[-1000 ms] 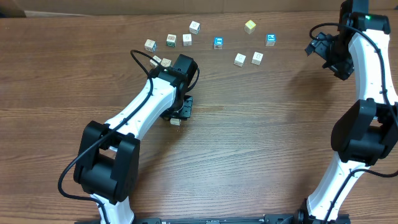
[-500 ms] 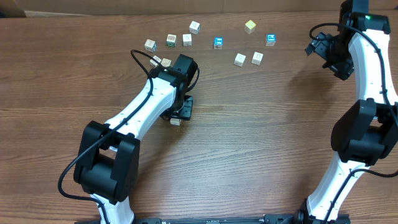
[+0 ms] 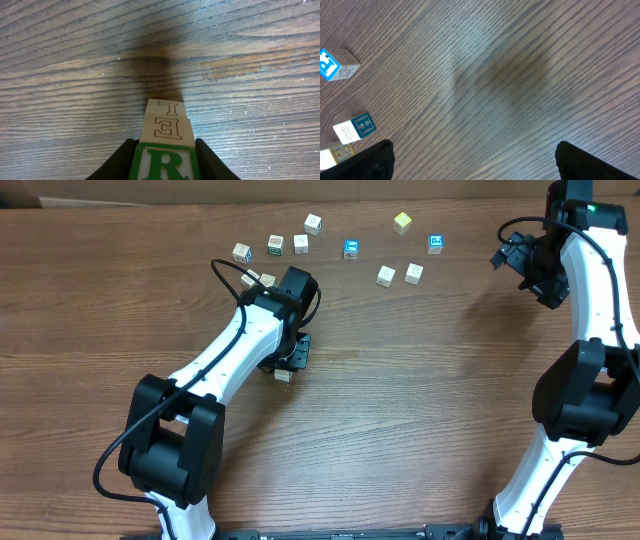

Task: Form a tower

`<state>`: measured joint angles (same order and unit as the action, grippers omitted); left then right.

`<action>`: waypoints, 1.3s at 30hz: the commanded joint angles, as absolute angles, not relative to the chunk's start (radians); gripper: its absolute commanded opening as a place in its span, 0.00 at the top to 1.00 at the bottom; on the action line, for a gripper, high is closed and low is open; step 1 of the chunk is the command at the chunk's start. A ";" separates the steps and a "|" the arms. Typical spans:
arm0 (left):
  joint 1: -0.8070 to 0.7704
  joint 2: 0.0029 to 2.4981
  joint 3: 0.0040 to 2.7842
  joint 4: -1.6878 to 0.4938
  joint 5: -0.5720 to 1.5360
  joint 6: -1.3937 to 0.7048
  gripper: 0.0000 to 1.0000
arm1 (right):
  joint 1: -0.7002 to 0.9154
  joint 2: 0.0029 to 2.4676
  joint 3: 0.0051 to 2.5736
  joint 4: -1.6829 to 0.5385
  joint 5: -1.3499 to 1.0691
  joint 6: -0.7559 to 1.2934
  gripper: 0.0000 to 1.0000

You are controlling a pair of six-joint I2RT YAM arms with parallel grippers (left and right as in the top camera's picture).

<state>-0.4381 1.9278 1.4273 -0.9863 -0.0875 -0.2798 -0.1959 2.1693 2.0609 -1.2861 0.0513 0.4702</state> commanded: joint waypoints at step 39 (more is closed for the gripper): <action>-0.433 1.896 1.599 -1.029 -0.089 -0.258 0.03 | -0.196 2.156 2.089 -1.283 0.051 0.466 0.00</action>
